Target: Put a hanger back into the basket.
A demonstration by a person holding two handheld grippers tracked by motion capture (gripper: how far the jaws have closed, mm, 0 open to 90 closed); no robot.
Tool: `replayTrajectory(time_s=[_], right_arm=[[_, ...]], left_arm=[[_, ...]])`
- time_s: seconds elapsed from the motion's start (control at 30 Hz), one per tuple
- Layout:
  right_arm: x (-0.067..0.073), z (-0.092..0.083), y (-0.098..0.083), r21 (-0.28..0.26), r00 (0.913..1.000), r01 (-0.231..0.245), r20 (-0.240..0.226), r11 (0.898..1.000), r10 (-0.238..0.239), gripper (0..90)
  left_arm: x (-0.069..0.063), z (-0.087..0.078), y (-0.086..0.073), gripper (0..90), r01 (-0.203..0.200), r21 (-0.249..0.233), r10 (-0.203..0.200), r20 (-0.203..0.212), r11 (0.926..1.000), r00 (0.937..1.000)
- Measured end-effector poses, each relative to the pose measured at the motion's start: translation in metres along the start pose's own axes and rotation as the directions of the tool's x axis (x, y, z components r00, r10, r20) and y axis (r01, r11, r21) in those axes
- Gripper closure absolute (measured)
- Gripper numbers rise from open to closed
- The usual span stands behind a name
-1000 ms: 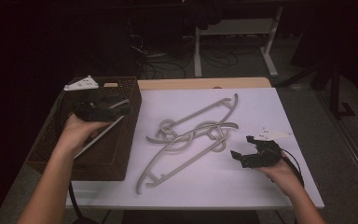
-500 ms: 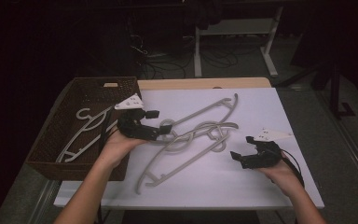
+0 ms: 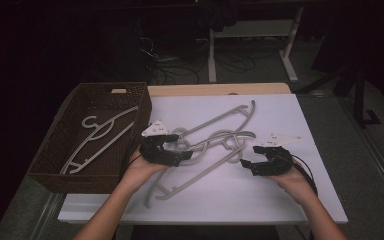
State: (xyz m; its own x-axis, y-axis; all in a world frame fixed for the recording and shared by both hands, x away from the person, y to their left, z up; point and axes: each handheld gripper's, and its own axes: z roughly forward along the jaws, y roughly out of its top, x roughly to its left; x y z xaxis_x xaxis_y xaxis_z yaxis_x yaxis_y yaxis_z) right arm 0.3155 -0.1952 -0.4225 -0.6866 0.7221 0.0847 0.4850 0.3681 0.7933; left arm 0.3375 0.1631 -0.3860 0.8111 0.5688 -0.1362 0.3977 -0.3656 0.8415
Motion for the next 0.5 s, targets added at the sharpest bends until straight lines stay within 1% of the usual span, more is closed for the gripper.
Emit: replayTrajectory(time_s=[0.07, 0.13, 0.23, 0.33, 0.4, 0.5], right_arm=[[0.001, 0.008, 0.005, 0.016, 0.9999, 0.013, -0.005, 1.0, -0.013, 47.7], [0.002, 0.016, 0.009, 0.028, 0.9997, 0.012, -0.02, 1.0, -0.011, 57.8], [0.007, 0.029, 0.014, 0.048, 0.9986, 0.039, -0.037, 0.998, -0.037, 70.9], [0.014, 0.043, 0.02, 0.07, 0.9958, 0.07, -0.064, 0.995, -0.066, 82.8], [0.018, 0.053, 0.023, 0.087, 0.9936, 0.09, -0.076, 0.992, -0.084, 87.9], [0.023, 0.066, 0.029, 0.109, 0.9906, 0.11, -0.094, 0.988, -0.1, 88.7]], left_arm=[[0.001, 0.002, -0.004, 17.1, 0.004, 0.006, -0.004, -0.004, 1.0, 1.0], [0.002, 0.002, -0.005, 17.1, 0.007, 0.006, -0.007, -0.006, 1.0, 1.0], [0.006, 0.005, -0.01, 17.1, 0.023, 0.006, -0.023, -0.02, 0.9997, 0.9995], [0.008, 0.007, -0.014, 17.1, 0.027, 0.009, -0.027, -0.026, 0.9996, 0.9993], [0.009, 0.008, -0.016, 17.2, 0.029, 0.017, -0.029, -0.031, 0.9994, 0.9991], [0.009, 0.012, -0.019, 17.2, 0.029, 0.03, -0.027, -0.033, 0.9991, 0.9991]])
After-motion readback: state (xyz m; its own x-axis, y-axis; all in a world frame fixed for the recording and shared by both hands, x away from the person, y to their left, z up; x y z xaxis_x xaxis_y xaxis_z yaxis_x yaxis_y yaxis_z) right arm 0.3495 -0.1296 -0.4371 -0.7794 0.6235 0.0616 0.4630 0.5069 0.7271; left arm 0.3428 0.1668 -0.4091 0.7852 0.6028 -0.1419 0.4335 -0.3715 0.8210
